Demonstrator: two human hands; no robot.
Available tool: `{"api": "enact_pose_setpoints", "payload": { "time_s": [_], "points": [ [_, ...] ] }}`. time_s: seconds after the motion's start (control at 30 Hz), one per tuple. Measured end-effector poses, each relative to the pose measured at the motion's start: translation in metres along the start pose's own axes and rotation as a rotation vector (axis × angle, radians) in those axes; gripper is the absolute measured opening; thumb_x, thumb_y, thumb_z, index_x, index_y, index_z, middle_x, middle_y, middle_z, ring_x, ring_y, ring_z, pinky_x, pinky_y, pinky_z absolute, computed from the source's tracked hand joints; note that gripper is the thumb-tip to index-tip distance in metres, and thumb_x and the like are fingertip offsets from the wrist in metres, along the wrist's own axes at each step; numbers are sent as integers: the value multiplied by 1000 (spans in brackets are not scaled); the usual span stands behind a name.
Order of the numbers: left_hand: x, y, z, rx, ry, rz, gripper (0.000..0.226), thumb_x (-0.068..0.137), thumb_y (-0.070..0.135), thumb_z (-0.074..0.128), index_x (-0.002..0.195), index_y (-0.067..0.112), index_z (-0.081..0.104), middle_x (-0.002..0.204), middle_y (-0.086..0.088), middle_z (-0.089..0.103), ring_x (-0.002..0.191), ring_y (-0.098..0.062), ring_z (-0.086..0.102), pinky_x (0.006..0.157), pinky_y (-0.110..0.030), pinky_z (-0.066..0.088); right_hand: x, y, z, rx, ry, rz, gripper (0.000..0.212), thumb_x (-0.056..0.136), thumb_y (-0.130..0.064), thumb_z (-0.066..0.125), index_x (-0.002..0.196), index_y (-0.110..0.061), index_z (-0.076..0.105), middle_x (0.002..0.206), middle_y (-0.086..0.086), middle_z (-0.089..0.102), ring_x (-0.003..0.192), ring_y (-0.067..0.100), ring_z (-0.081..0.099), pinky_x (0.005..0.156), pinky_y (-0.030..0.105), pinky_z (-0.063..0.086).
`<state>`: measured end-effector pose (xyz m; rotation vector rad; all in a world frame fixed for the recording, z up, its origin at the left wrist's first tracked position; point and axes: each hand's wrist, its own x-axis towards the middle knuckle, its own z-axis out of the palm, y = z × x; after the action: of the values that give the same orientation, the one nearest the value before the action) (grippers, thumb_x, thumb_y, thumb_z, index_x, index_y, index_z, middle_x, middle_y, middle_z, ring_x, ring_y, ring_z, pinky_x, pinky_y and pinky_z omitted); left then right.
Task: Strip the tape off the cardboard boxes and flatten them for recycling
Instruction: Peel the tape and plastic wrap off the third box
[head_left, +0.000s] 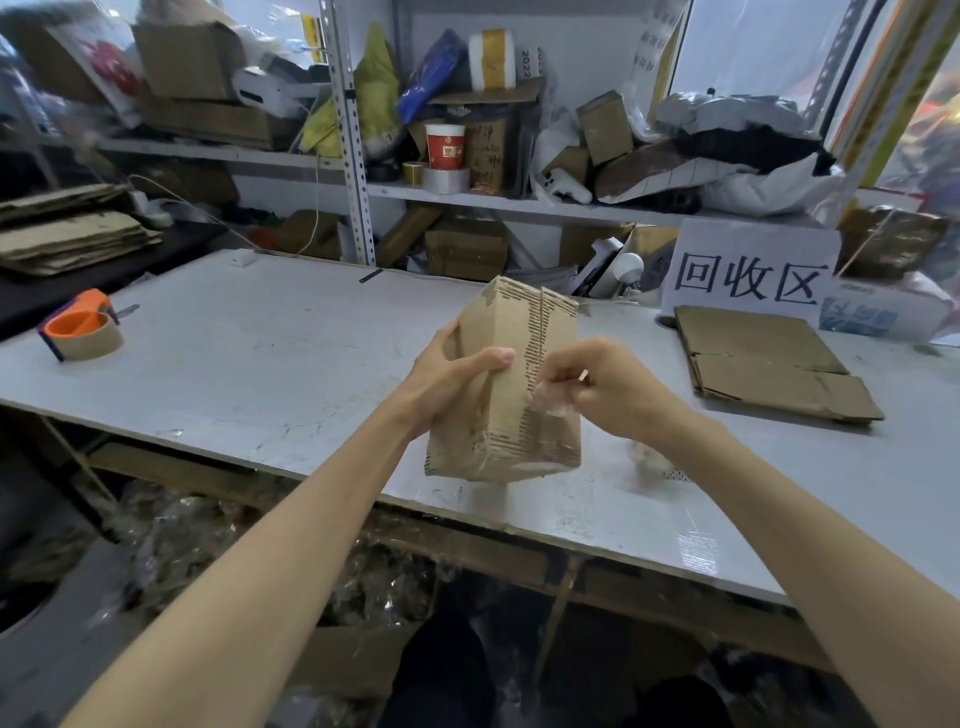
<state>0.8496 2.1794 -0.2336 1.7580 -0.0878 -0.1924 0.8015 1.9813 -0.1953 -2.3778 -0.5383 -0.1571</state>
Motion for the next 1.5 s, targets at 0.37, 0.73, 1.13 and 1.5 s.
{"api": "enact_pose_setpoints", "payload": {
  "time_s": [0.37,0.73,1.13,1.5],
  "points": [
    [5,-5,9,15,62,56,116,50,78,71,152,35,35,140,-9,48,120,-28,58,101,-47,51,-13,4,20,-125,406,-38,24,73,-29,80,85,-12,68,81,1,68,75,18,61,66,31,51],
    [3,-7,16,38,218,103,108,43,74,74,140,34,48,135,-10,46,118,-26,55,98,-46,53,-10,3,20,-152,278,-113,13,77,8,66,73,-4,65,80,8,66,78,25,59,67,34,48],
    [7,-12,12,54,230,29,95,60,69,75,142,34,43,135,-10,39,115,-27,53,97,-41,50,-21,8,20,-119,326,-70,11,81,-18,74,91,-13,77,92,1,74,79,17,67,68,26,51],
    [5,-6,4,72,297,14,107,48,70,74,141,32,39,133,-8,34,114,-28,53,98,-44,50,-20,5,13,322,43,80,35,75,13,69,83,-17,54,79,8,70,88,24,69,72,33,57]
  ]
}}
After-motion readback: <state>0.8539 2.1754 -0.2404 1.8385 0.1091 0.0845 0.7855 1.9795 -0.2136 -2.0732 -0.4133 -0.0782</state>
